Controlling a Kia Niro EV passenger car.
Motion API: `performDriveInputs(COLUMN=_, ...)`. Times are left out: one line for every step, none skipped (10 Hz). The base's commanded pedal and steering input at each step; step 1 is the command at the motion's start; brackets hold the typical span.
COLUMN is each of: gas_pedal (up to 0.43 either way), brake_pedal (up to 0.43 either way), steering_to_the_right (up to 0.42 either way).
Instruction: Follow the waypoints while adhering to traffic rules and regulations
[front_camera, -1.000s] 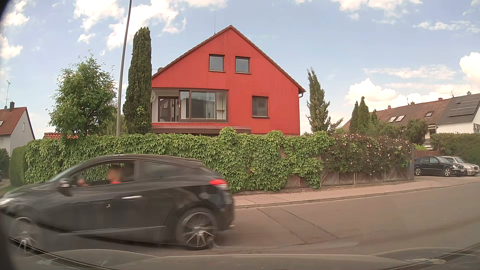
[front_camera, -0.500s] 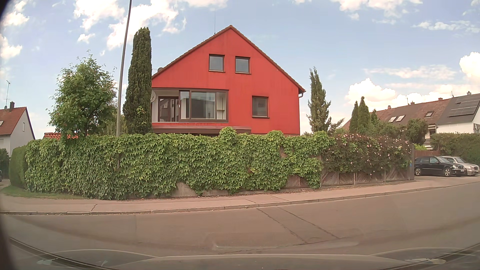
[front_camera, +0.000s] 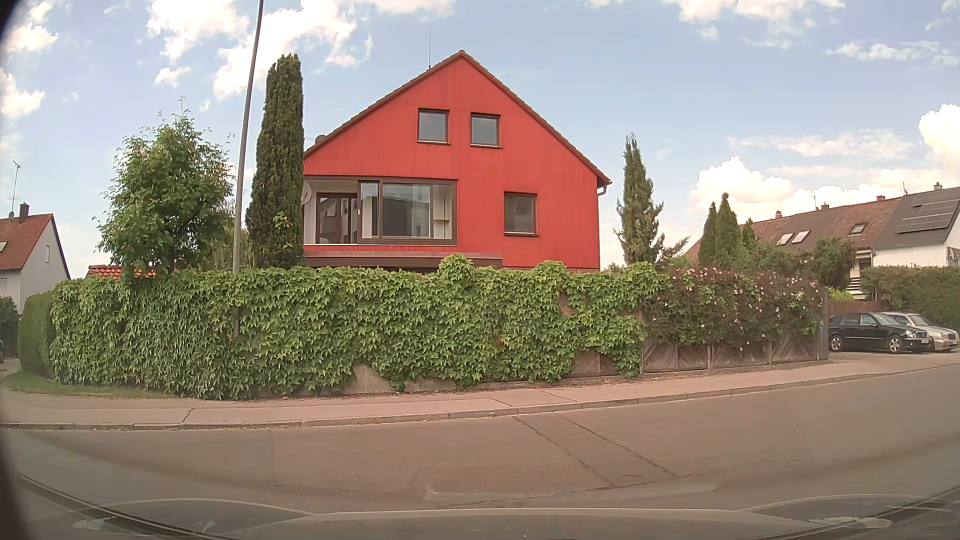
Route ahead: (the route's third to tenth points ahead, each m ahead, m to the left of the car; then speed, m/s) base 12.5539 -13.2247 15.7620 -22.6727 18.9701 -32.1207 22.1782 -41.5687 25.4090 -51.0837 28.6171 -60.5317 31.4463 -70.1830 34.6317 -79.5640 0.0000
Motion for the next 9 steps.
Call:
performDriveInputs(gas_pedal=0.0, brake_pedal=0.628, steering_to_the_right=0.112)
performDriveInputs(gas_pedal=0.0, brake_pedal=0.628, steering_to_the_right=0.112)
performDriveInputs(gas_pedal=0.0, brake_pedal=0.628, steering_to_the_right=0.112)
performDriveInputs(gas_pedal=0.0, brake_pedal=0.628, steering_to_the_right=0.112)
performDriveInputs(gas_pedal=0.0, brake_pedal=0.628, steering_to_the_right=0.112)
performDriveInputs(gas_pedal=0.0, brake_pedal=0.628, steering_to_the_right=0.112)
performDriveInputs(gas_pedal=0.0, brake_pedal=0.628, steering_to_the_right=0.112)
performDriveInputs(gas_pedal=0.0, brake_pedal=0.634, steering_to_the_right=0.112)
performDriveInputs(gas_pedal=0.0, brake_pedal=0.634, steering_to_the_right=0.112)
